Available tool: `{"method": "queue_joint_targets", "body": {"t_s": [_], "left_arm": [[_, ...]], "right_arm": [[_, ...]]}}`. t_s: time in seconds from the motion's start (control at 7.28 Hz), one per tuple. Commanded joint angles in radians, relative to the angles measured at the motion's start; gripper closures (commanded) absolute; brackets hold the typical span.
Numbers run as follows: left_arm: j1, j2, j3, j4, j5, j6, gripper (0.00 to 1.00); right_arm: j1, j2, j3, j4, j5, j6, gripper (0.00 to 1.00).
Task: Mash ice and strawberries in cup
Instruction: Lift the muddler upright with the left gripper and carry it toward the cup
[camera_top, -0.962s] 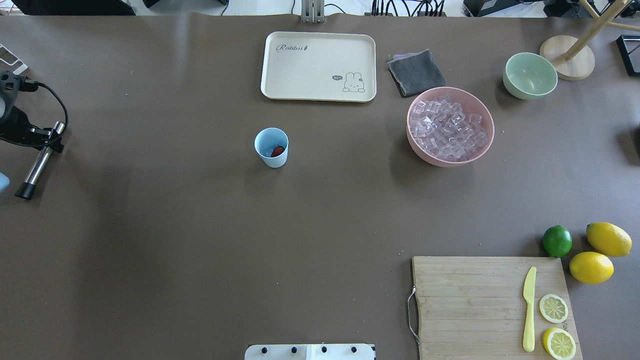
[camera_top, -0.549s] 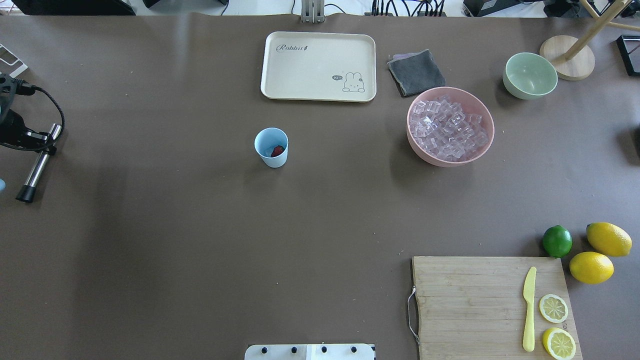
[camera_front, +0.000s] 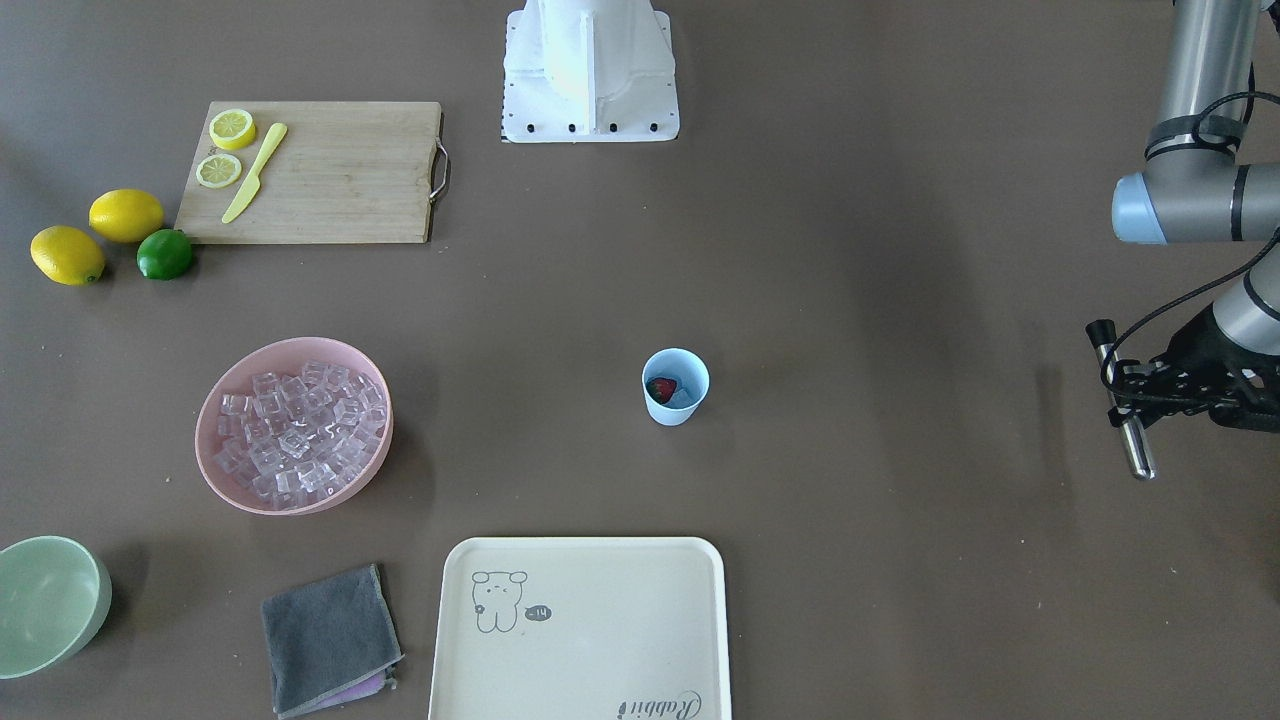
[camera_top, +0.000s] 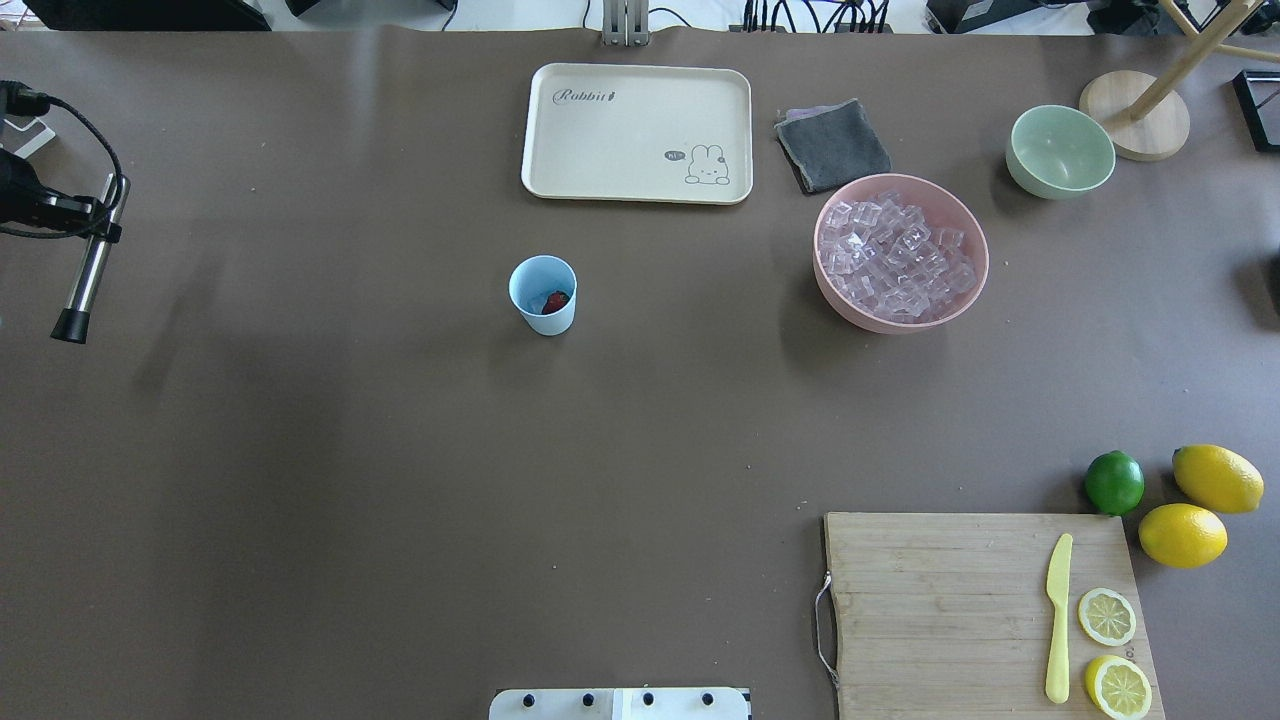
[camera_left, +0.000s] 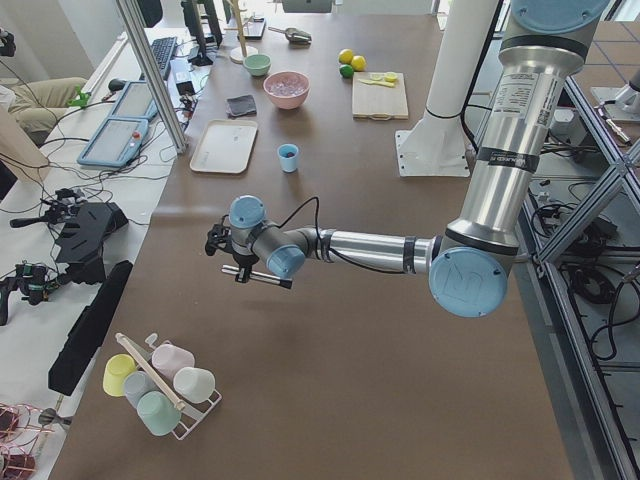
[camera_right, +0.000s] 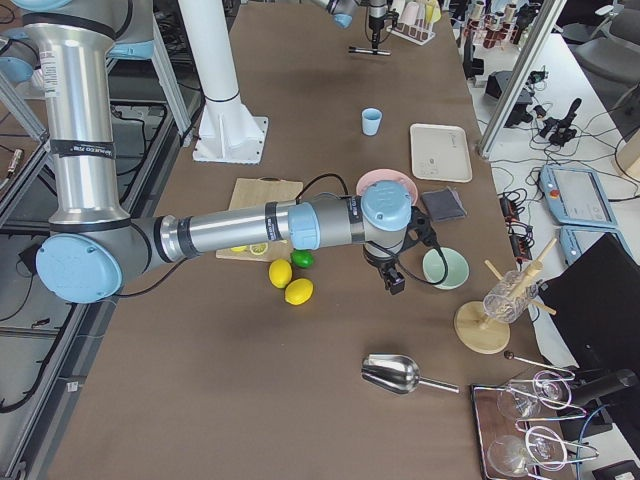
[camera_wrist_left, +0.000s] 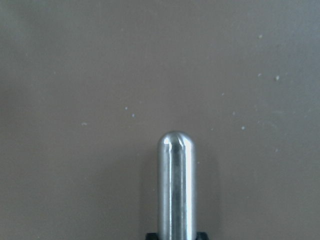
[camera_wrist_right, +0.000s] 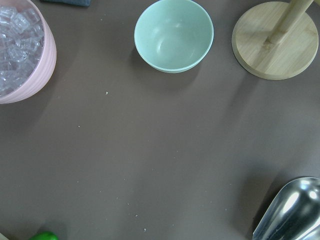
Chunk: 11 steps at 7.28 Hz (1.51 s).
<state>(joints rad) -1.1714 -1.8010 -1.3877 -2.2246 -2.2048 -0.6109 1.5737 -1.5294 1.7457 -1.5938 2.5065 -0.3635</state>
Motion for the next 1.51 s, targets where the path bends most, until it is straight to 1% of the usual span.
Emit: {"method": "queue_joint_targets", "body": {"t_s": [0.0, 0.14, 0.27, 0.41, 0.55, 0.69, 0.82, 1.1, 1.24, 1.37], "left_arm": [[-0.022, -0.032, -0.112, -0.12, 0.074, -0.184, 1.0], [-0.02, -0.034, -0.208, -0.131, 0.117, -0.304, 1.0], [-0.016, -0.035, -0.312, -0.13, 0.173, -0.407, 1.0], [-0.008, -0.07, -0.361, -0.129, 0.25, -0.487, 1.0], [0.084, -0.115, -0.408, -0.129, 0.393, -0.58, 1.0], [0.208, -0.127, -0.436, -0.136, 0.557, -0.599, 1.0], [0.328, -0.168, -0.432, -0.165, 0.718, -0.628, 1.0], [0.518, -0.21, -0.409, -0.161, 0.955, -0.644, 1.0], [0.62, -0.262, -0.399, -0.156, 1.108, -0.65, 1.0], [0.643, -0.268, -0.357, -0.158, 1.152, -0.647, 1.0]], "right_arm": [[0.0, 0.009, -0.009, 0.0, -0.002, 0.003, 0.01], [-0.001, 0.04, -0.044, 0.0, -0.003, 0.001, 0.01], [-0.001, 0.038, -0.054, 0.0, -0.005, -0.002, 0.01], [-0.001, 0.035, -0.064, 0.0, -0.02, -0.002, 0.01], [-0.001, 0.032, -0.075, 0.0, -0.018, -0.006, 0.01], [0.0, 0.019, -0.052, 0.0, -0.012, -0.005, 0.01], [0.0, 0.018, -0.046, 0.0, -0.014, -0.003, 0.01], [-0.001, 0.028, -0.046, 0.0, -0.012, 0.003, 0.01], [-0.001, 0.029, -0.043, 0.0, -0.012, 0.003, 0.01], [0.0, 0.029, -0.043, 0.0, -0.011, 0.0, 0.01]]}}
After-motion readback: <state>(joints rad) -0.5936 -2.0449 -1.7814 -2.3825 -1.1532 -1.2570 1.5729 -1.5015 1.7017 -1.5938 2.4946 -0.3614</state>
